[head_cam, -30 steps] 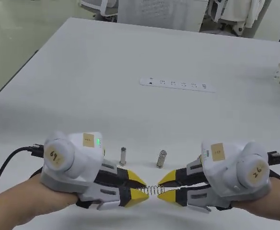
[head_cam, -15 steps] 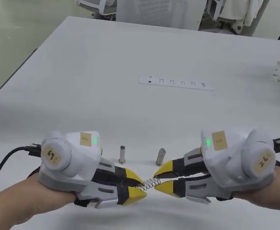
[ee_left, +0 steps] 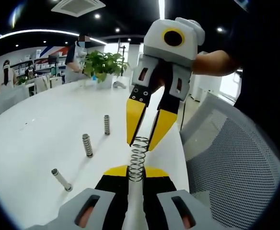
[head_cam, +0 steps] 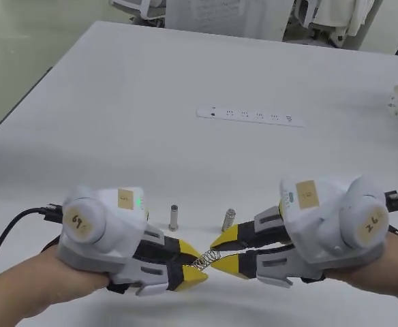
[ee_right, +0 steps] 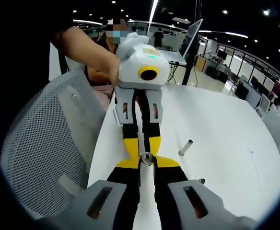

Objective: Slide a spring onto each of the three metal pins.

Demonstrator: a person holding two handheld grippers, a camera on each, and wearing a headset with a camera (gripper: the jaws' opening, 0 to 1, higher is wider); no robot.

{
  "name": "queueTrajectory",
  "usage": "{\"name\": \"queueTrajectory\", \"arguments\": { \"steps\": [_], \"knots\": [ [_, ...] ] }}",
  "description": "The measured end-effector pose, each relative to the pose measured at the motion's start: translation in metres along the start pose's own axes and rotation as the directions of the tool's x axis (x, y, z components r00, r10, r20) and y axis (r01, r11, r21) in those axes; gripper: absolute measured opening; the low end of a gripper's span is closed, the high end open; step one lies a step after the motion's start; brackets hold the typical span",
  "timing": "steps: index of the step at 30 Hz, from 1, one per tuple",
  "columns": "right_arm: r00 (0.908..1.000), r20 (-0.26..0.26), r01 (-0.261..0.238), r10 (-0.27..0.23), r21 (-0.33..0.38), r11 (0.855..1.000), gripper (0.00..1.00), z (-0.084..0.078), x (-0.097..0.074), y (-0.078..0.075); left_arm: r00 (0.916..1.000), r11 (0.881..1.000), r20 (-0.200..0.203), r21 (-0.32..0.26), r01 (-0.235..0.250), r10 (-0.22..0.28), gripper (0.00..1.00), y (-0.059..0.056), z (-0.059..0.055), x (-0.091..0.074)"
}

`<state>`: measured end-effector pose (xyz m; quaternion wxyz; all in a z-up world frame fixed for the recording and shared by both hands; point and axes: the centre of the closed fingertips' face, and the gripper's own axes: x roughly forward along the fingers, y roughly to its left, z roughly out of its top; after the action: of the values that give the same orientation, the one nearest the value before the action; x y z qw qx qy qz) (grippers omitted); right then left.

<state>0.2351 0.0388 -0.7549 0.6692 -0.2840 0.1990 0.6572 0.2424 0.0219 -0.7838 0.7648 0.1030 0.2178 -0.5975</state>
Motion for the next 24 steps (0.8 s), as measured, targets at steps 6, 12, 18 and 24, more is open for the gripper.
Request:
{"name": "queueTrajectory", "arguments": {
  "steps": [6,12,18,24],
  "knots": [
    [1.0,0.005,0.002,-0.002,-0.01,1.0,0.07,0.003,0.004,0.002,1.0,1.0,-0.006,0.005,0.002,-0.002,0.02,-0.001,-0.001,0.001],
    [0.9971,0.076,0.007,-0.011,0.046,0.999,0.08,0.016,0.009,0.001,0.9998,1.0,0.015,0.002,0.013,-0.013,0.02,-0.004,0.004,0.004],
    [0.9969,0.077,0.014,-0.016,0.027,1.0,0.08,0.016,0.012,0.004,0.9999,1.0,-0.001,0.008,0.014,-0.014,0.02,-0.005,0.0,0.003],
    [0.9943,0.1,0.031,-0.035,0.044,0.999,0.08,0.018,0.01,0.003,1.0,1.0,0.002,0.008,0.005,-0.005,0.02,-0.003,0.001,0.0]
  ]
}}
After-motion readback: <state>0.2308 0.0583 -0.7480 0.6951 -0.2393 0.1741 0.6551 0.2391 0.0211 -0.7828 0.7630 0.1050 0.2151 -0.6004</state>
